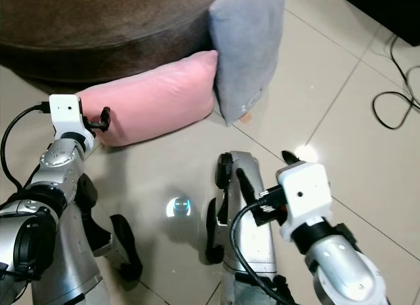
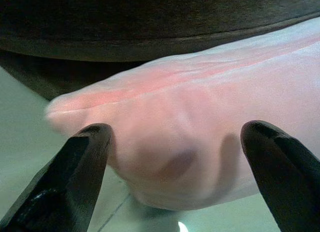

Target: Move the pillow to the sofa from floor

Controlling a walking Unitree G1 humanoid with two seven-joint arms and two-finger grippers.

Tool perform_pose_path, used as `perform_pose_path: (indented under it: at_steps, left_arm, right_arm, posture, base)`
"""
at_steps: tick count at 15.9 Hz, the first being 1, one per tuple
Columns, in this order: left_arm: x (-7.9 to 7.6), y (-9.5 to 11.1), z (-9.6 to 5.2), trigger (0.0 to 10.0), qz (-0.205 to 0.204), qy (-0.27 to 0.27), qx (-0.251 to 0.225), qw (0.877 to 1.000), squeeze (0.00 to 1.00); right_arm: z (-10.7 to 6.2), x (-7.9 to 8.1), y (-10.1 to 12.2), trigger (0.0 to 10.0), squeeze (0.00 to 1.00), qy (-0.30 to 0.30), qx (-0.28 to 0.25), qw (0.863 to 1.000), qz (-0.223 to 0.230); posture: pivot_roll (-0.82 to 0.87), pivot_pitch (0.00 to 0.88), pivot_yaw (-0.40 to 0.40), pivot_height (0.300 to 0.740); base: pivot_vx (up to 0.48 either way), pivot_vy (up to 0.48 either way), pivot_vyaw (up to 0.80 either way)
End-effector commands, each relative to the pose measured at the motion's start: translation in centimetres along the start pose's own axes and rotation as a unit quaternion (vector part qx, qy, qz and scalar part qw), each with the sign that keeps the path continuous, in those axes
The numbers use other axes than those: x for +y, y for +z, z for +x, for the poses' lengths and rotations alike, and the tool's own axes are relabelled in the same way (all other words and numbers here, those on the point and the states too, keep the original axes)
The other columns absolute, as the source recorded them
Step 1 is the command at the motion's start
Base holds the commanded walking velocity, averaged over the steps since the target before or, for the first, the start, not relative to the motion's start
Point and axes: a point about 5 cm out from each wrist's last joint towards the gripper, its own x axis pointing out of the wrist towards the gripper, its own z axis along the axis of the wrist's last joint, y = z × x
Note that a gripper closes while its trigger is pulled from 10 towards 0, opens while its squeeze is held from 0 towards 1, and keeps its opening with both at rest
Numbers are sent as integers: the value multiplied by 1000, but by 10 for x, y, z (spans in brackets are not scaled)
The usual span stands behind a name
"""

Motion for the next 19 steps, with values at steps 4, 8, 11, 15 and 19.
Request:
perform_pose_path:
  at_steps: [4, 8, 11, 15, 19]
  left_arm:
    - [10, -11, -3, 10000, 1, 38, 34, 999, 0]
    - [14, -18, -5, 10000, -11, 56, 51, 997, 0]
    - [15, -28, -9, 0, -30, 67, 68, 995, 0]
    - [19, -29, -11, 0, -33, 75, 71, 994, 0]
    - [25, -29, -11, 0, -29, 81, 71, 994, 0]
  right_arm:
    - [-18, -4, 10, 10000, 0, 7, 8, 1000, -13]
    - [-25, -9, 11, 10000, 0, 17, 6, 1000, -20]
    - [-27, -11, 11, 10000, 0, 22, 9, 1000, -20]
    - [-29, -13, 12, 10000, 0, 25, 11, 999, -21]
    - [-29, -13, 12, 10000, 0, 27, 13, 999, -15]
  posture:
    - [-429, 519, -146, 417]
    - [-439, 524, -170, 417]
    - [-444, 518, -179, 417]
    - [-442, 516, -184, 417]
    - [-437, 514, -183, 417]
  base:
    - [0, 0, 0]
    - [0, 0, 0]
    - [0, 0, 0]
    - [0, 0, 0]
    - [0, 0, 0]
